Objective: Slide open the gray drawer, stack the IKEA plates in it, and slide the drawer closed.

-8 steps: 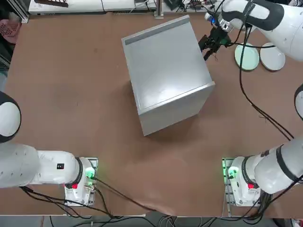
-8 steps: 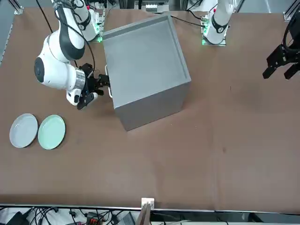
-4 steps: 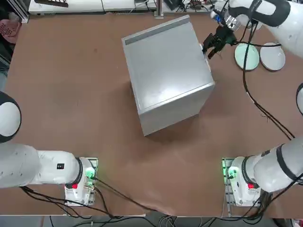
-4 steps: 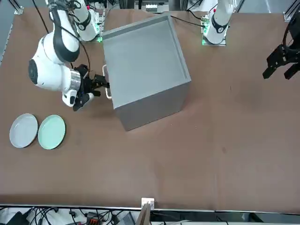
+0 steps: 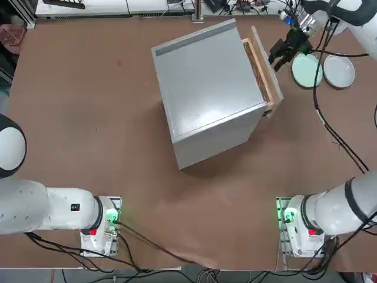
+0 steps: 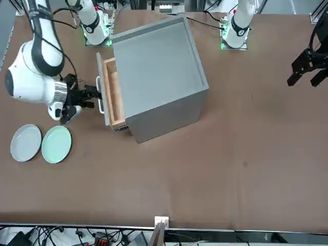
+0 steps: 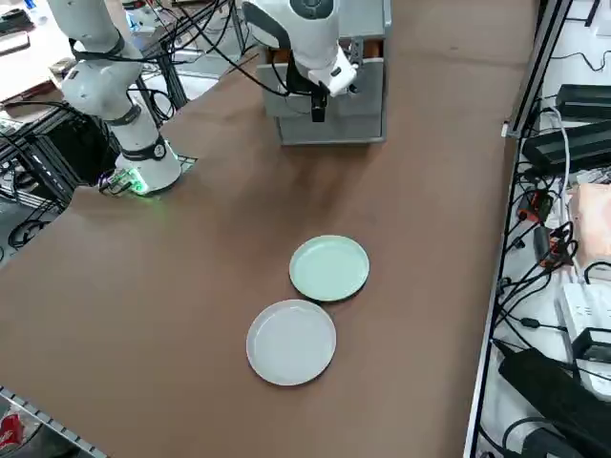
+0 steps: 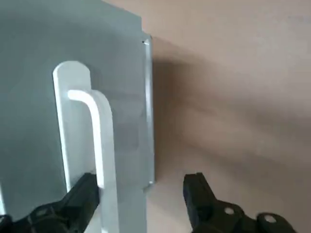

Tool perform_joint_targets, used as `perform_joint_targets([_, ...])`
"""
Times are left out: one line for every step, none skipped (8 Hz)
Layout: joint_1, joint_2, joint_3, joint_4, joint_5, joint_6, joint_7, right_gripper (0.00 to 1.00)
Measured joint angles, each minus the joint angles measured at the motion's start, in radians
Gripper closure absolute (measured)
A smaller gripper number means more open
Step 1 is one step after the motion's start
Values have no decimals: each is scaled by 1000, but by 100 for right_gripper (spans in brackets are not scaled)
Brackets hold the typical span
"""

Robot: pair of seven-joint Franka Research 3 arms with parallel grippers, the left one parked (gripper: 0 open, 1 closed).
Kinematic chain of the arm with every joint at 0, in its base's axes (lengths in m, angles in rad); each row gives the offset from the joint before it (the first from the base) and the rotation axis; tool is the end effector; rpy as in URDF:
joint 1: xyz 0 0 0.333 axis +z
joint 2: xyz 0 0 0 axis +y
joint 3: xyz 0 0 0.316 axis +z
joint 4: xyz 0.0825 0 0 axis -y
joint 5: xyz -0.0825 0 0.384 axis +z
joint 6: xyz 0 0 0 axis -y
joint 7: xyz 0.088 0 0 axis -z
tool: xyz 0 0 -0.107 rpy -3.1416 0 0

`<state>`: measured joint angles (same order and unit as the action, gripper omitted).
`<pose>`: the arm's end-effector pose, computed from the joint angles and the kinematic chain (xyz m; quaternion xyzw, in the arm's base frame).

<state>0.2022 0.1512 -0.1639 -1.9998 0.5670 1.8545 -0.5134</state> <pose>0.5529 0.0652 0.3737 -0.9489 -0.1463 0.0787 0.2684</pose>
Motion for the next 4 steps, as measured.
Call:
perform_joint_targets([-29,-2,0,2,-25,-9,-14,0])
perform_joint_targets([-52,-6,0,6,-58,-14,-17,0])
perform_joint_targets([-71,-9,0,9,-93,-16,-17,0])
perform_joint_targets([-90,-14,0,10,-121,-16,-18,0])
